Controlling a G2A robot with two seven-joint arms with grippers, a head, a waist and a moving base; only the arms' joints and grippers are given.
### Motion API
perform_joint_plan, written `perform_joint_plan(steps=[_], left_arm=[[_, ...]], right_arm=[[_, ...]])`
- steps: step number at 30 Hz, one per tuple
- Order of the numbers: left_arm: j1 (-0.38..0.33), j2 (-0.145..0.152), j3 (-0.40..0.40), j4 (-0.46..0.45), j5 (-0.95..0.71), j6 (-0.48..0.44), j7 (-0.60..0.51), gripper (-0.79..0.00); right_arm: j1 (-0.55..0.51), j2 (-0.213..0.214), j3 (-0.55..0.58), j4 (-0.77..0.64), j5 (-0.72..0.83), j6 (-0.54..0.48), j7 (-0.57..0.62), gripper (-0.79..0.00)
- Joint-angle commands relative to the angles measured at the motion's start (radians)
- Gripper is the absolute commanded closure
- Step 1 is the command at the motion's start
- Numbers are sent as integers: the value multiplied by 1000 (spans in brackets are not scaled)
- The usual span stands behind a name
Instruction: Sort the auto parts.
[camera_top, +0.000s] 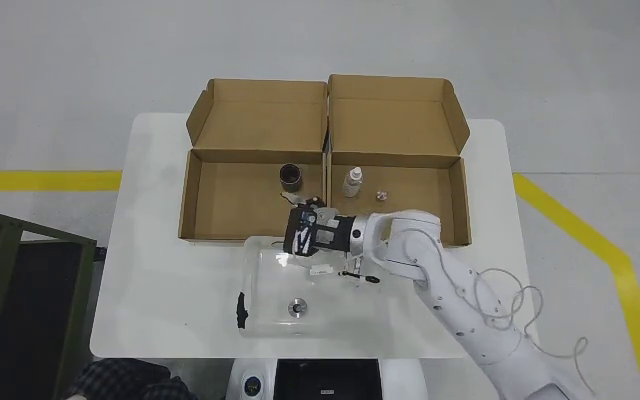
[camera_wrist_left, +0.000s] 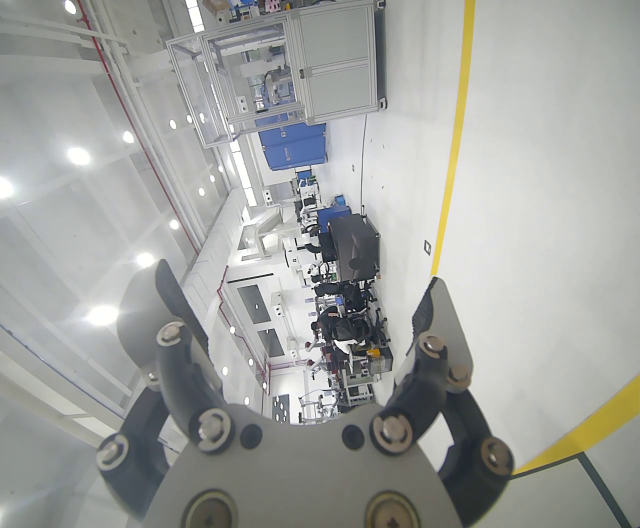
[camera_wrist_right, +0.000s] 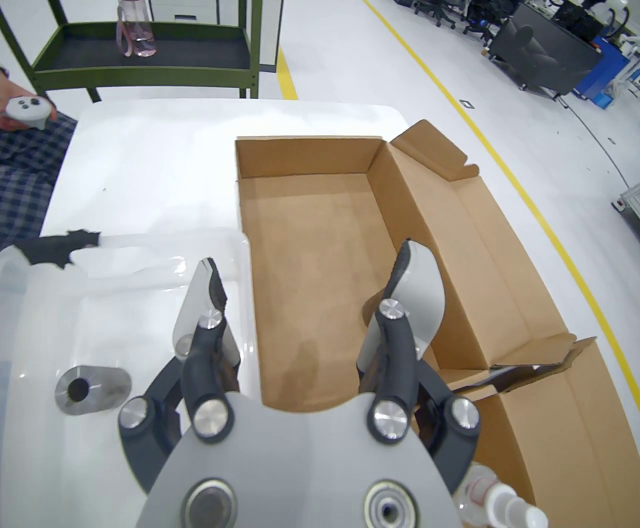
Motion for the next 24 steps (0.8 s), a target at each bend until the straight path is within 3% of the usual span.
perform_joint_plan(steps=[1,14,22,24], left_arm=[[0,0,0,0,0,0,0,-785],[0,0,0,0,0,0,0,-785],[0,0,0,0,0,0,0,-785],[0,0,0,0,0,0,0,-785]], right_arm=[[-36,10,15,-44,-5,-39,8,-563],[-180,63,61,-175,-108,-264,33,-480],[-201,88,54,-135,-134,-274,25,-511],[-198,91,57,-116,-132,-273,35,-483]])
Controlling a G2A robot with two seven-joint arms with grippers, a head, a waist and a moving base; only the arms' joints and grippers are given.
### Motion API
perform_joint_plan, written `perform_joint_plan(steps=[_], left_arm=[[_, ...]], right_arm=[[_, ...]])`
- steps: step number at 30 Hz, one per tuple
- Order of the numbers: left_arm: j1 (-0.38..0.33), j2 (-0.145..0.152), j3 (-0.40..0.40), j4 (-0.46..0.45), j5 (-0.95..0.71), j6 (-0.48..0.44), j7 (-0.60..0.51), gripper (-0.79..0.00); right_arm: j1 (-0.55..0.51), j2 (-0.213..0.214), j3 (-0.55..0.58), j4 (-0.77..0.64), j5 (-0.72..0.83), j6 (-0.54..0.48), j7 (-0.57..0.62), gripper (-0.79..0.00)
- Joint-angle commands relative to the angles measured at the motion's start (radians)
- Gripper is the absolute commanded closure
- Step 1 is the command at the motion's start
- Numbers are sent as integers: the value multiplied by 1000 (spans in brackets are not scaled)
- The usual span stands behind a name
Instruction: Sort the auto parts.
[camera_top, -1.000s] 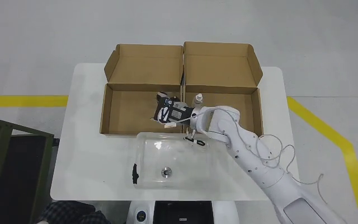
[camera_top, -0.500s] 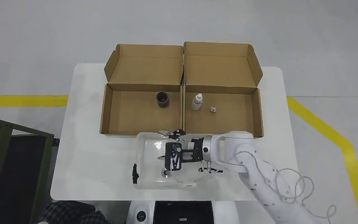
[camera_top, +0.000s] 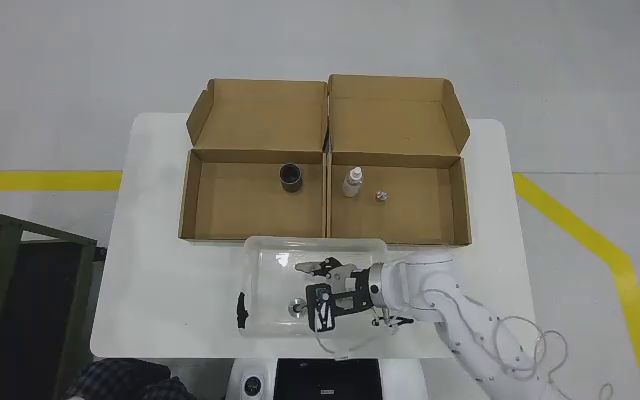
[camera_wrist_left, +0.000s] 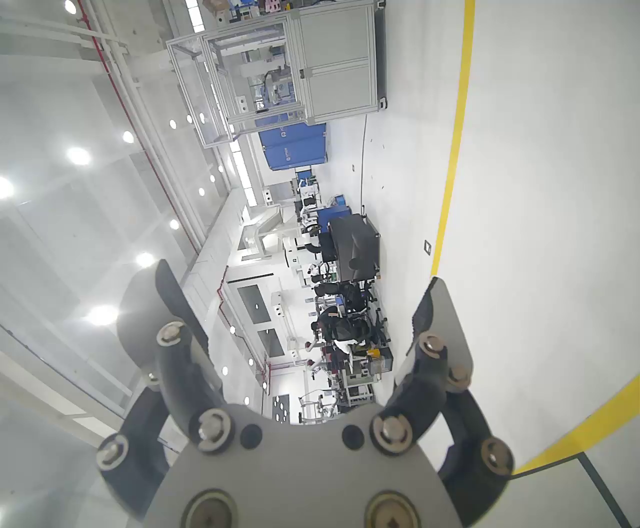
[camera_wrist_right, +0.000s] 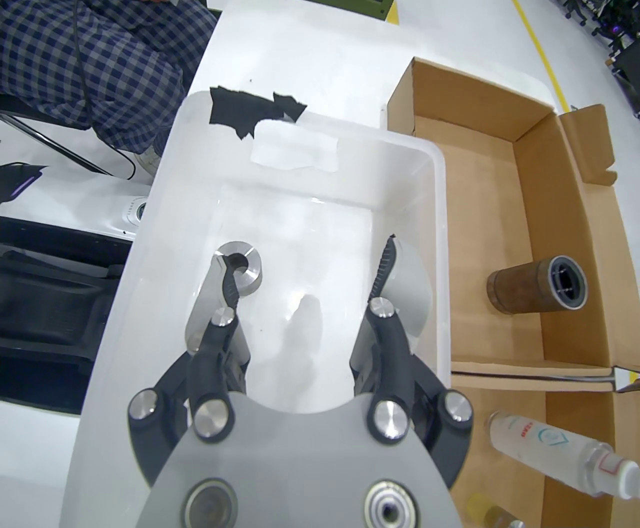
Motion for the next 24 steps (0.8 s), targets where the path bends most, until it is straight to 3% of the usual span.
perform_joint_plan(steps=[1,13,24], left_arm=[[0,0,0,0,0,0,0,-785],[0,0,0,0,0,0,0,-785],[0,0,0,0,0,0,0,-785]], right_arm=[[3,1,1,15,10,0,5,-480],[62,10,-88,87,57,0,94,-526],[133,-6,-189,162,112,5,113,-496]])
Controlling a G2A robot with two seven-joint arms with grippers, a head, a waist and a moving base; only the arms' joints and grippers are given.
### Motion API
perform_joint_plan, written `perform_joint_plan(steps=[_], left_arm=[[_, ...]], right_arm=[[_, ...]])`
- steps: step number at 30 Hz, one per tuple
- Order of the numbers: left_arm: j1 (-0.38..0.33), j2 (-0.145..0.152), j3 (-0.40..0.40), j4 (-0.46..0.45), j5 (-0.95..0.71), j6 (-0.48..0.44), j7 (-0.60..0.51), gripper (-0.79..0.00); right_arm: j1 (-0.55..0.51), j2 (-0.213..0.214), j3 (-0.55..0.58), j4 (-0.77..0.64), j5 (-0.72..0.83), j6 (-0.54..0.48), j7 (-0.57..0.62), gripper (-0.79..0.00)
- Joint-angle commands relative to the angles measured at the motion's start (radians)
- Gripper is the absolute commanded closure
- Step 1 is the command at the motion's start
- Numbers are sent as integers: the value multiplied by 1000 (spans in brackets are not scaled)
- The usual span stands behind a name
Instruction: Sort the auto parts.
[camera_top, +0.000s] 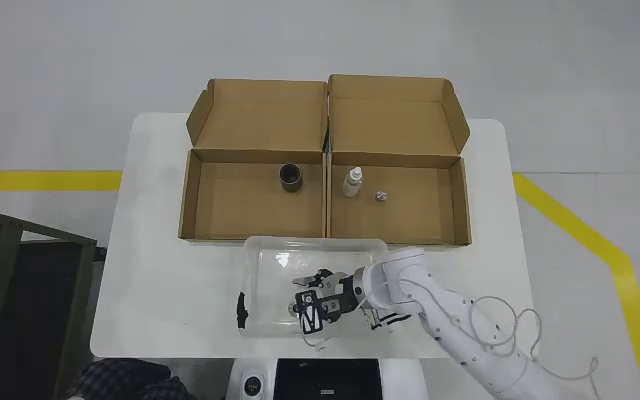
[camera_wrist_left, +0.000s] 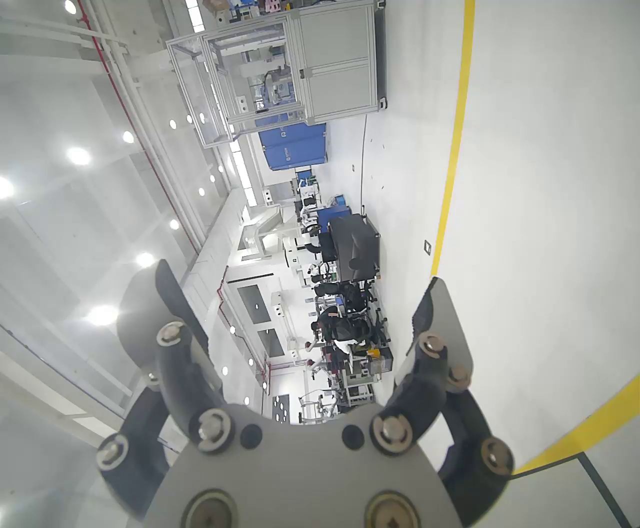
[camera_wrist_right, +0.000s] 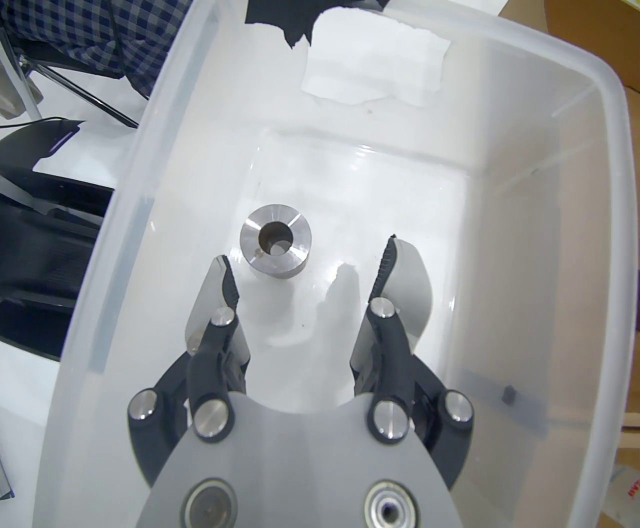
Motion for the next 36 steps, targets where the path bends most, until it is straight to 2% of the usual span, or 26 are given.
perform_joint_plan(steps=[1,7,10,19,23,24,27,36], left_arm=[[0,0,0,0,0,0,0,-785],[0,0,0,0,0,0,0,-785],[0,0,0,0,0,0,0,-785],[0,0,0,0,0,0,0,-785],[0,0,0,0,0,0,0,-785],[0,0,0,0,0,0,0,-785],[0,0,0,0,0,0,0,-785],[0,0,0,0,0,0,0,-785]], right_arm=[[9,-4,-15,14,8,8,-4,-489],[37,-17,-60,60,22,21,-13,-446],[50,-23,-76,79,24,29,-20,-388],[74,-35,-113,121,13,50,-27,-360],[76,-36,-120,130,11,57,-30,-249],[76,-36,-121,130,12,57,-31,-160],[77,-36,-120,129,18,55,-34,0],[74,-28,-87,98,65,53,-73,0]])
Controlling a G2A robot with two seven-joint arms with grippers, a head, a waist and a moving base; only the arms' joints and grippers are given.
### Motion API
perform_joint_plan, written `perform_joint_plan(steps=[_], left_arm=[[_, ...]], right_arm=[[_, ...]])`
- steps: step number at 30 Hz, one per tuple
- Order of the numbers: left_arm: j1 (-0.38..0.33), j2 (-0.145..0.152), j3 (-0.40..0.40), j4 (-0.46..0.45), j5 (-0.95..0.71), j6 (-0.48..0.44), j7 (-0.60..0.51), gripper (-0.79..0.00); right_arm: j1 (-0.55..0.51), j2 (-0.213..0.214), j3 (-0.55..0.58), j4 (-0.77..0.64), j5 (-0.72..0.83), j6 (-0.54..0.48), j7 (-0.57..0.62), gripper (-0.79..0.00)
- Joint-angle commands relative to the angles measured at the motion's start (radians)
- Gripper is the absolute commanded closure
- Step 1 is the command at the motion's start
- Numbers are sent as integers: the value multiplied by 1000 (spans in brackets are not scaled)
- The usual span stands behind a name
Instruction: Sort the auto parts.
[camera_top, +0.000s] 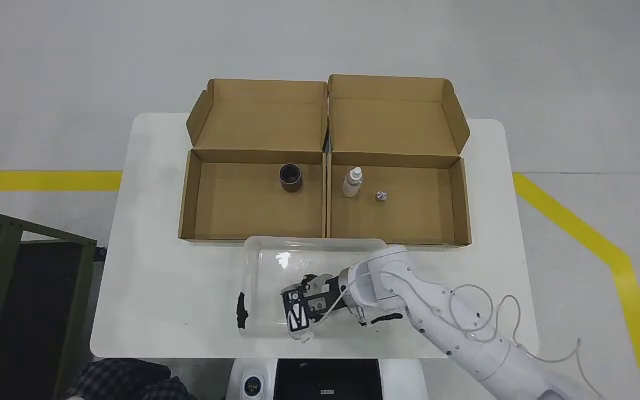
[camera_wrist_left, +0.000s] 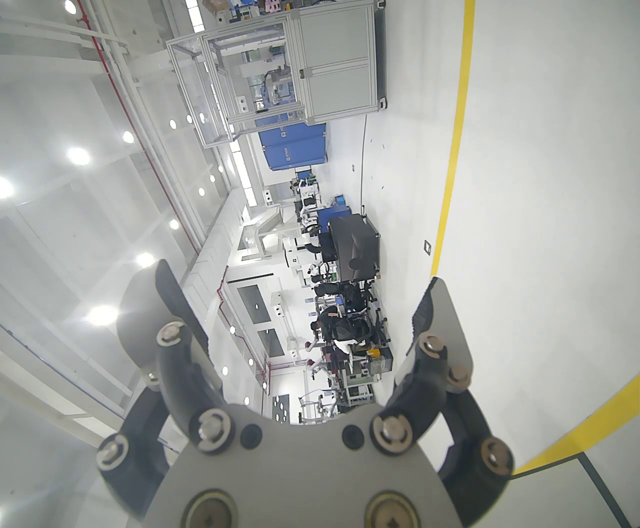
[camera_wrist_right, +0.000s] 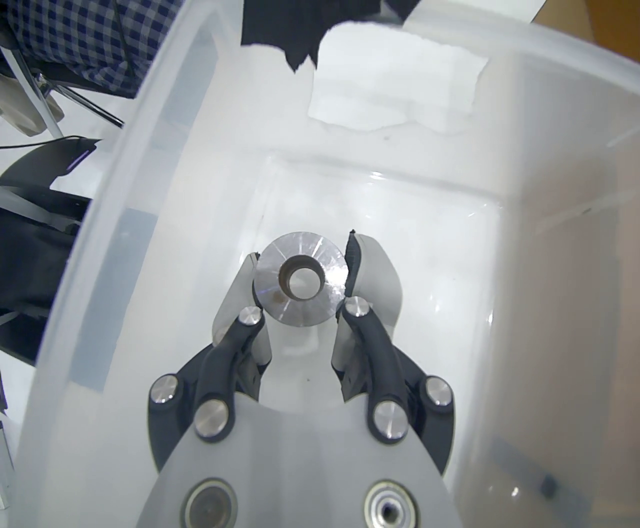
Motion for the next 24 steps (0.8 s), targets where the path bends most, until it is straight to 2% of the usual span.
perform_joint_plan(steps=[1,9,19,24], left_arm=[[0,0,0,0,0,0,0,-785],[0,0,0,0,0,0,0,-785],[0,0,0,0,0,0,0,-785],[0,0,0,0,0,0,0,-785]], right_arm=[[-3,2,10,-6,22,0,-14,0],[4,9,43,-50,56,-10,-54,0],[-32,21,141,-96,175,52,-205,0],[-48,28,177,-138,223,38,-244,0]])
